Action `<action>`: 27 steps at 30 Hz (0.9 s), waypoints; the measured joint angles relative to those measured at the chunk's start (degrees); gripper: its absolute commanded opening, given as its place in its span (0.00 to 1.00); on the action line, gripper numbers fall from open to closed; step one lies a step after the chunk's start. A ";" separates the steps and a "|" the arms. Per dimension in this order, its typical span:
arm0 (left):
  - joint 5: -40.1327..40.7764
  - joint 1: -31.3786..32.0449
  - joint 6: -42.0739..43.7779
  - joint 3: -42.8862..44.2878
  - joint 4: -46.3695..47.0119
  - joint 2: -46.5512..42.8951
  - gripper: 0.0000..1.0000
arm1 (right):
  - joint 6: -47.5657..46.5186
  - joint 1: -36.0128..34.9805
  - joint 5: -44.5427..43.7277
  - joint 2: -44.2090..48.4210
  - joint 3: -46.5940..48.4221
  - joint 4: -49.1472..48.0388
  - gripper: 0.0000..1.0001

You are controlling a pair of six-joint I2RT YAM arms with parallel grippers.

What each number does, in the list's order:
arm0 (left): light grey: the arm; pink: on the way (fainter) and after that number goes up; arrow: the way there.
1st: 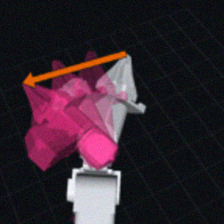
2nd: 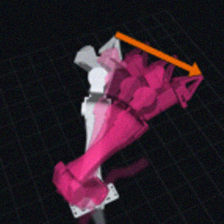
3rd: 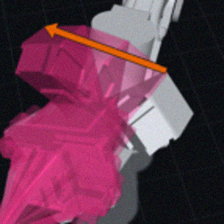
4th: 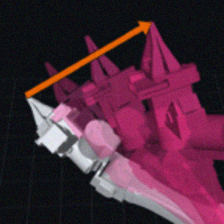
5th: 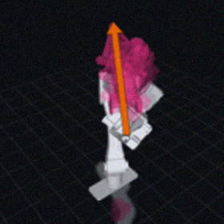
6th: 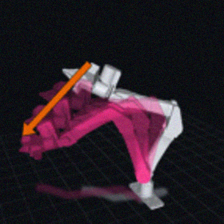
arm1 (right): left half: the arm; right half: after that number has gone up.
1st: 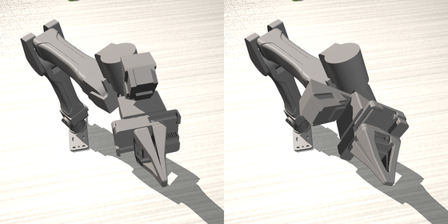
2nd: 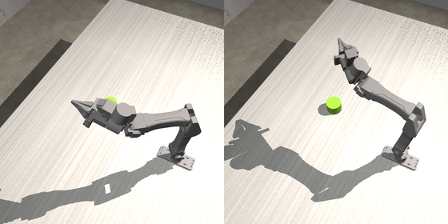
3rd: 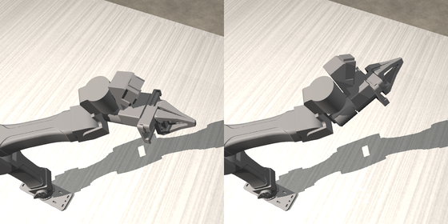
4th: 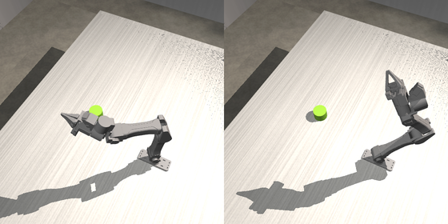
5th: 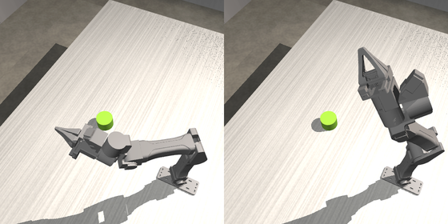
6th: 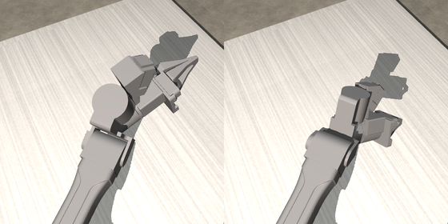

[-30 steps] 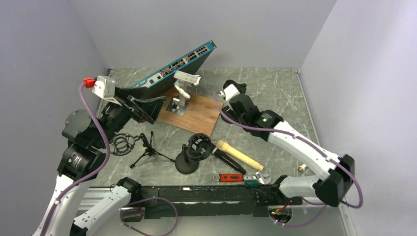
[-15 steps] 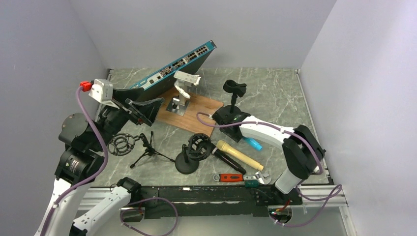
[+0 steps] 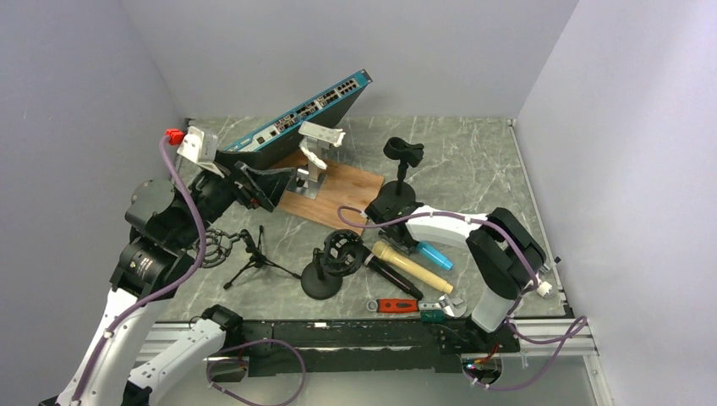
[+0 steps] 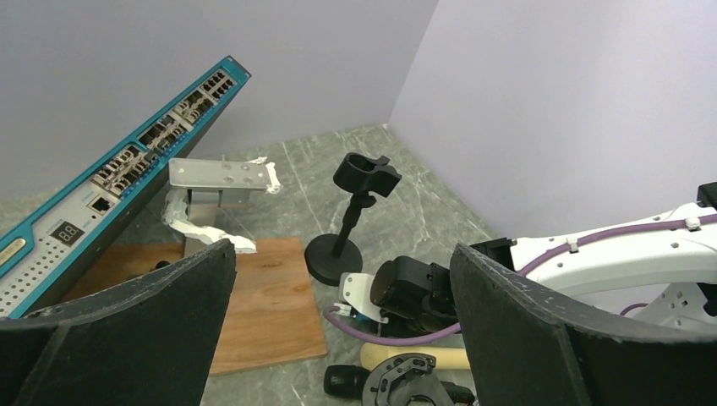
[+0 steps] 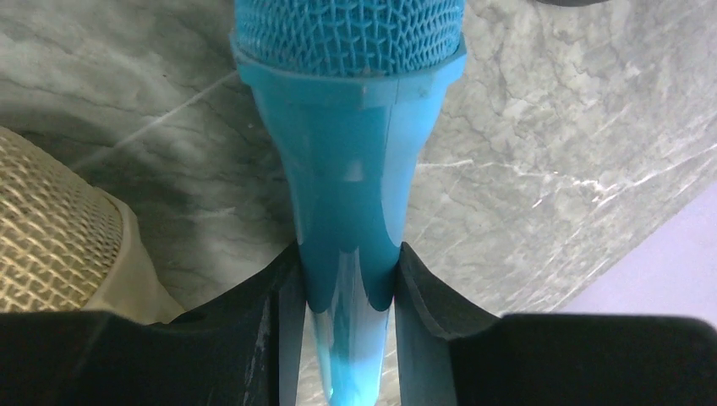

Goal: Remove the microphone from the stand

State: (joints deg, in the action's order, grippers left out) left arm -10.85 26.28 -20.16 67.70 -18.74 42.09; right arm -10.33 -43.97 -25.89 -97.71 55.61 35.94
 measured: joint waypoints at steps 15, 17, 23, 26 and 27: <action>-1.25 0.00 -0.50 0.52 0.42 1.53 0.99 | -1.05 -0.07 -0.44 1.49 -1.03 -2.73 0.61; -1.25 0.00 -0.48 1.05 0.35 1.70 0.99 | -1.07 -0.11 -0.39 2.45 -0.07 -2.19 0.62; -0.94 0.00 -0.46 2.64 0.22 1.57 0.99 | -0.96 -0.11 0.33 8.63 5.42 -0.85 0.63; -0.61 0.00 -0.44 2.97 0.00 1.05 0.99 | -0.50 -0.35 1.09 13.16 7.69 -0.74 0.89; -0.42 0.00 -0.39 3.17 -0.07 0.83 0.99 | -0.35 -0.37 1.66 15.23 8.39 -0.74 0.98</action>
State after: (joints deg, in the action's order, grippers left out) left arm -11.27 26.28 -20.56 70.87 -18.81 42.92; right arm -10.68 -44.34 -24.23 -82.48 64.01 35.20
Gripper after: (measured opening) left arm 0.994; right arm 0.637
